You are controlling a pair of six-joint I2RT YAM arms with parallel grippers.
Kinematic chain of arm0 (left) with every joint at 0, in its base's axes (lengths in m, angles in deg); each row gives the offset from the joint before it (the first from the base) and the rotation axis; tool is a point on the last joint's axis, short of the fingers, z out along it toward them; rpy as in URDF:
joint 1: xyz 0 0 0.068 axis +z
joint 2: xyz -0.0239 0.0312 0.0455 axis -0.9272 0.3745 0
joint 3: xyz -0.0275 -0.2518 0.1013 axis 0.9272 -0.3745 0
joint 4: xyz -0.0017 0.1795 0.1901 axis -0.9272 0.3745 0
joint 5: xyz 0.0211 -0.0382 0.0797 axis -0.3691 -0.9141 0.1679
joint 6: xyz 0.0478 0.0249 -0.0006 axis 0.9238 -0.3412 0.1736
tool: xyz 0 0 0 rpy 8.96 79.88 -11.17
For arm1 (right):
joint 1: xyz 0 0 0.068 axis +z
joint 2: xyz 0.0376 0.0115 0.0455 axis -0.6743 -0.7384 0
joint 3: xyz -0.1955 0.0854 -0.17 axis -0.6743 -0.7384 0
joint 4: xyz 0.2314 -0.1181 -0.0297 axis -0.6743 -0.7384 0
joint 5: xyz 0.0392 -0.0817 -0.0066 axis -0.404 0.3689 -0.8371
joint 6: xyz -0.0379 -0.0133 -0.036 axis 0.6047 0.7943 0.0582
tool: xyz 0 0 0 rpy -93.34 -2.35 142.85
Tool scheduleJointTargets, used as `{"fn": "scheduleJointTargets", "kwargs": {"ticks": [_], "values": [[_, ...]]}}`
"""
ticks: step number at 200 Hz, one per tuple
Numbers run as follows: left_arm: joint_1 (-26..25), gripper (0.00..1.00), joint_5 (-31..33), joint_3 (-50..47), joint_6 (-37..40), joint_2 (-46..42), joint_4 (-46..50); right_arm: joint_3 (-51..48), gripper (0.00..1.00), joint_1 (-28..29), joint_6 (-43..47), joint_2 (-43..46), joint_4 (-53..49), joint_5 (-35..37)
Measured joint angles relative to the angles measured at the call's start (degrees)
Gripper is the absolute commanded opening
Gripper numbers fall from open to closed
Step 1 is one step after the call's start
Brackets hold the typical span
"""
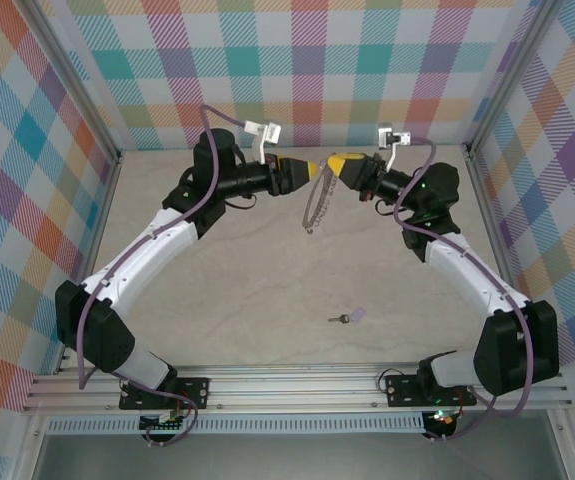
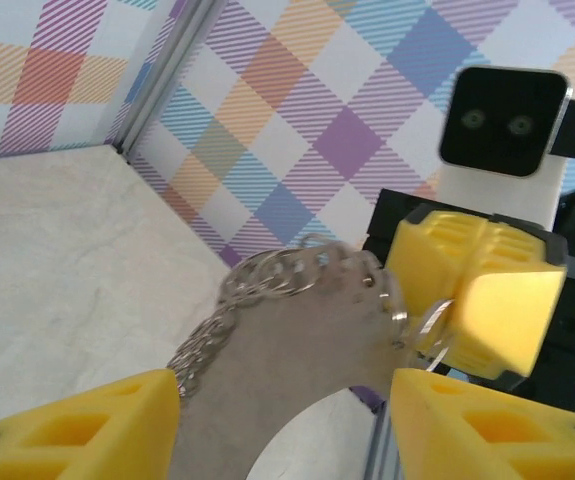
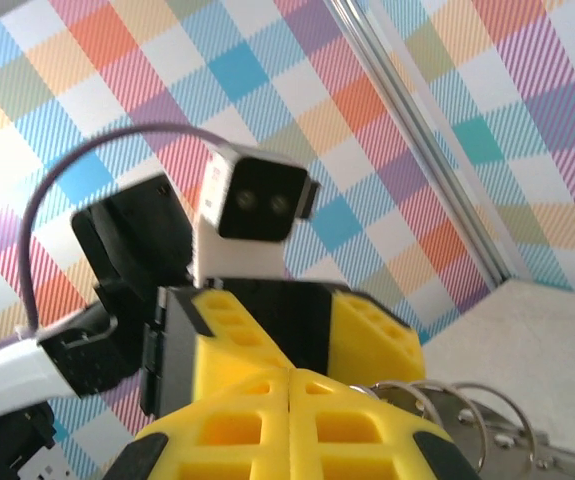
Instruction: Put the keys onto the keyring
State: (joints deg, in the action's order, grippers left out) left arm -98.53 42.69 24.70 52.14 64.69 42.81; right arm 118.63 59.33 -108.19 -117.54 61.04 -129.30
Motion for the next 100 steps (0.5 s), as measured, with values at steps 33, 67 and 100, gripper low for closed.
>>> {"fn": "scheduleJointTargets", "kwargs": {"ticks": [33,67,100], "values": [[0.00,0.48,-0.09,-2.80,-7.15,0.00,-9.01,0.00,0.00,0.00,-3.67,-2.36,6.91,1.64],[0.00,0.48,-0.26,-3.74,-11.52,0.00,-15.43,0.07,0.00,0.00,-7.08,-5.05,11.63,2.60],[0.00,0.46,-0.68,-3.98,-13.46,0.00,-18.88,0.24,0.00,0.00,-9.92,-6.97,15.23,2.93]]}}
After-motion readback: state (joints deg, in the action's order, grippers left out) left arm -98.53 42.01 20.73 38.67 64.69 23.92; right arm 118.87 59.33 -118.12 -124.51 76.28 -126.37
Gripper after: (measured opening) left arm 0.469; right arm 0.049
